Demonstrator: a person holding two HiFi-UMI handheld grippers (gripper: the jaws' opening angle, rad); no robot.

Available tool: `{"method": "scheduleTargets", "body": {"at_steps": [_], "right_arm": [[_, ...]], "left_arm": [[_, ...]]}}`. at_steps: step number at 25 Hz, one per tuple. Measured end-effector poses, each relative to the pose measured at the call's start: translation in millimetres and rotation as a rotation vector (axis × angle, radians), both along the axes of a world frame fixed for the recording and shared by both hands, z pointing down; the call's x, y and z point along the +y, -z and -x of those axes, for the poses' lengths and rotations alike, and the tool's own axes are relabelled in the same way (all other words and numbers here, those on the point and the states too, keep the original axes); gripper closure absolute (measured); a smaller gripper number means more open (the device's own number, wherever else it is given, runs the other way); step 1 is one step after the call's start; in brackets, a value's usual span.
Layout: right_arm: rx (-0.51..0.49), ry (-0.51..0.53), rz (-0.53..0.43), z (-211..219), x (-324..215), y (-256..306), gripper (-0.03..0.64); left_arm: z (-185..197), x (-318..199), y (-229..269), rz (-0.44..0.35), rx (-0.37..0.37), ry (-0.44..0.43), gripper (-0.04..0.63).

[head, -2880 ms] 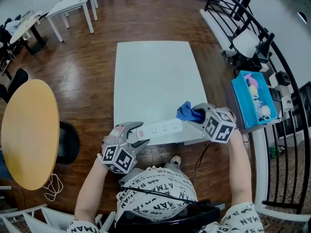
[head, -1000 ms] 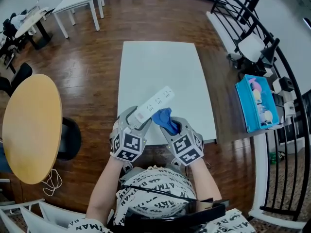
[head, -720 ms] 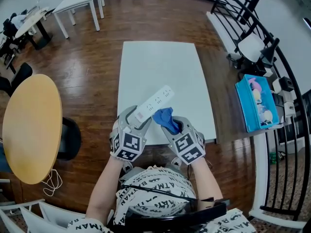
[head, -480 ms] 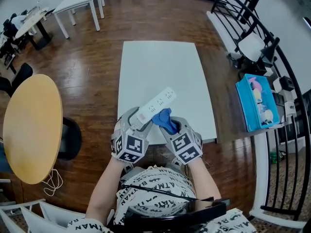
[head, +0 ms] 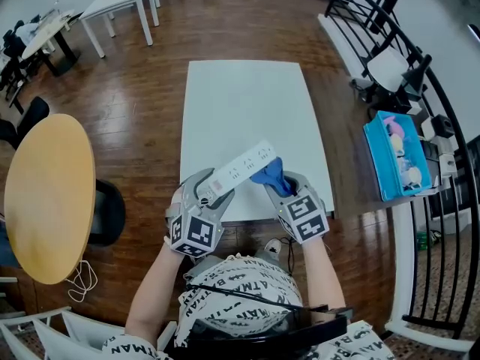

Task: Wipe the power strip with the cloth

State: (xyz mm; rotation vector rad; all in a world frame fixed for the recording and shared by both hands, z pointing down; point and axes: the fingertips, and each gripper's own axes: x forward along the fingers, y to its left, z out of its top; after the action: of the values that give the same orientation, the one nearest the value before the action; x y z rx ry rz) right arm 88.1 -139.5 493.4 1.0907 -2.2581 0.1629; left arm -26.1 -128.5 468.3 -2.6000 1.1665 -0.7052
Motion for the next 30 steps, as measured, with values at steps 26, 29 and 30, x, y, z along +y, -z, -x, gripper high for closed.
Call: {"method": "scheduleTargets", "body": {"at_steps": [26,29,30], "right_arm": [[0.251,0.209,-0.022,-45,-7,25,0.482],[0.339,0.410,-0.009,-23,9,23,0.480],[0.386,0.505,0.001,-16,17,20,0.480]], "left_arm": [[-21,51,-13,-0.092,-0.220,-0.408,0.310],[-28,58,-17,-0.096,-0.268,-0.463,0.310],[-29,61,-19,-0.096,-0.286,-0.486,0.310]]}}
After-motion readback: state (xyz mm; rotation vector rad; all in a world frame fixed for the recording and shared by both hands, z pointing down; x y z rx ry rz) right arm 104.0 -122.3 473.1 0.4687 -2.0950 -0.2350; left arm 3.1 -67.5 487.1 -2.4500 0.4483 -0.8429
